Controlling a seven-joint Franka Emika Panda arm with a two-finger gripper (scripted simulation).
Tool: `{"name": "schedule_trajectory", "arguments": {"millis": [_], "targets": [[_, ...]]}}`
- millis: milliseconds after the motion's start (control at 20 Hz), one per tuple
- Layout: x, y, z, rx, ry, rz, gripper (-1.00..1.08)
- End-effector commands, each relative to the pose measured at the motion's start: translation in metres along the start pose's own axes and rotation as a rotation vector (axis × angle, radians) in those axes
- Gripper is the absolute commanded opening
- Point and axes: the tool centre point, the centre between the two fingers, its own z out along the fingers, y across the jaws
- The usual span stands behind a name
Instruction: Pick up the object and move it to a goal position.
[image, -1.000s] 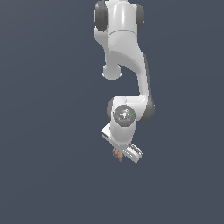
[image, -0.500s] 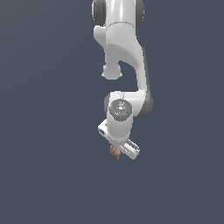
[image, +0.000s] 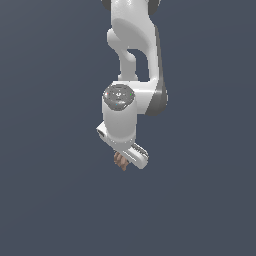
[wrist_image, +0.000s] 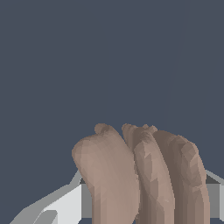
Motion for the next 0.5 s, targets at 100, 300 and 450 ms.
{"name": "schedule_trajectory", "arguments": {"millis": [100,300,450], "targets": [[0.008,0.03,-0.047,0.001,0.0,0.001,-1.0],[0.015,0.057,-0.088,0.002,0.0,0.001,-1.0],[0.021,0.076,-0.119,0.002,0.0,0.001,-1.0]]}}
